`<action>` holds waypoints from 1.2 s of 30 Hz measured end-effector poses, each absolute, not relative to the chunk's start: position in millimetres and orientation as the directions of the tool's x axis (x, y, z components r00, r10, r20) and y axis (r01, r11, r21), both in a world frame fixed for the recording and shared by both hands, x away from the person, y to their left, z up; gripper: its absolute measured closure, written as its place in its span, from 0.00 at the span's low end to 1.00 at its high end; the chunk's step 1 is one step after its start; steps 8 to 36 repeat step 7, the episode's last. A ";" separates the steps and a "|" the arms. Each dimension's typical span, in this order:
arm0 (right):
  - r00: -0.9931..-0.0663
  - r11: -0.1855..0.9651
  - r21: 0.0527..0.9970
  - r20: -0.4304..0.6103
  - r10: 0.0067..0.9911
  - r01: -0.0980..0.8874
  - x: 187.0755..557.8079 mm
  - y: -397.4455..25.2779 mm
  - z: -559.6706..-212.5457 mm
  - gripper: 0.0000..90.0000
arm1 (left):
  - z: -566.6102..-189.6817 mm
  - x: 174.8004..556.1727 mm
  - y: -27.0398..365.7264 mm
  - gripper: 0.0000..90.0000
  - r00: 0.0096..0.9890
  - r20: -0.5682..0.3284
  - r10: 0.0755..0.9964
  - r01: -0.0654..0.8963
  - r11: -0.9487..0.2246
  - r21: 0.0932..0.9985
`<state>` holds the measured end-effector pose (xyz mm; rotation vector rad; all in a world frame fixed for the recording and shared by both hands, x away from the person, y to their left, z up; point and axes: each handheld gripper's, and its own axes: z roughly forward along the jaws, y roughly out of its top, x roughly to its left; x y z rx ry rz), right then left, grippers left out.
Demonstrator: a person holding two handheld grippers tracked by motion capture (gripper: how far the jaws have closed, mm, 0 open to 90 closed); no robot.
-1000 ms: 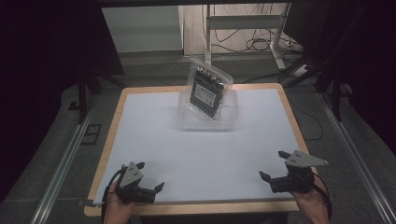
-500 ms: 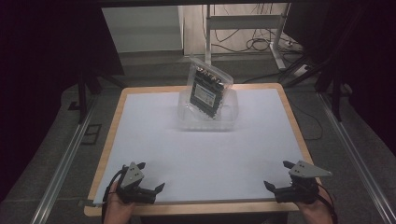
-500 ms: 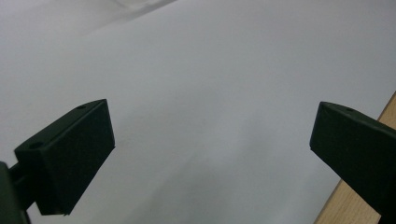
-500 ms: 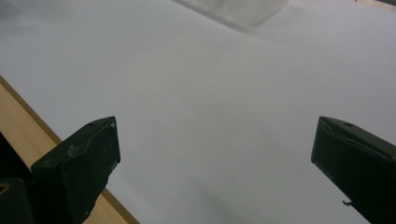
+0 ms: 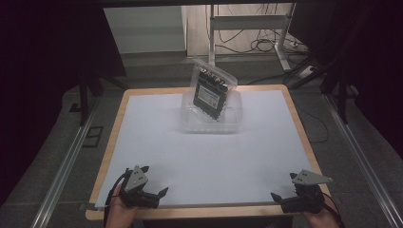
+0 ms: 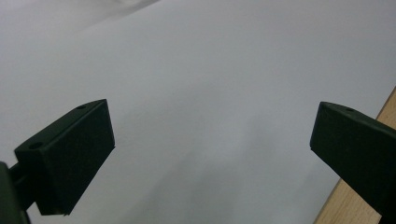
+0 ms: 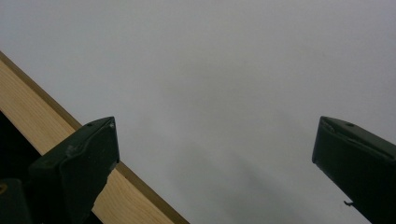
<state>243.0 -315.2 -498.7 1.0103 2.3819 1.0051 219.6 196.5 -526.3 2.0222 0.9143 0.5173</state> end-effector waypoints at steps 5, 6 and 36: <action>-0.675 0.487 0.731 -0.049 0.736 0.478 243.9 -316.3 -499.3 0.00 | -526.2 220.0 196.2 0.00 0.649 0.028 0.760 0.415 -0.384 0.825; -0.674 0.484 0.732 -0.046 0.737 0.479 244.1 -316.7 -499.4 0.00 | -526.3 220.1 196.0 0.00 0.649 0.028 0.760 0.415 -0.385 0.825; -0.673 0.481 0.734 -0.045 0.739 0.480 244.4 -317.0 -499.4 0.00 | -526.3 220.1 196.0 0.00 0.649 0.028 0.760 0.415 -0.385 0.825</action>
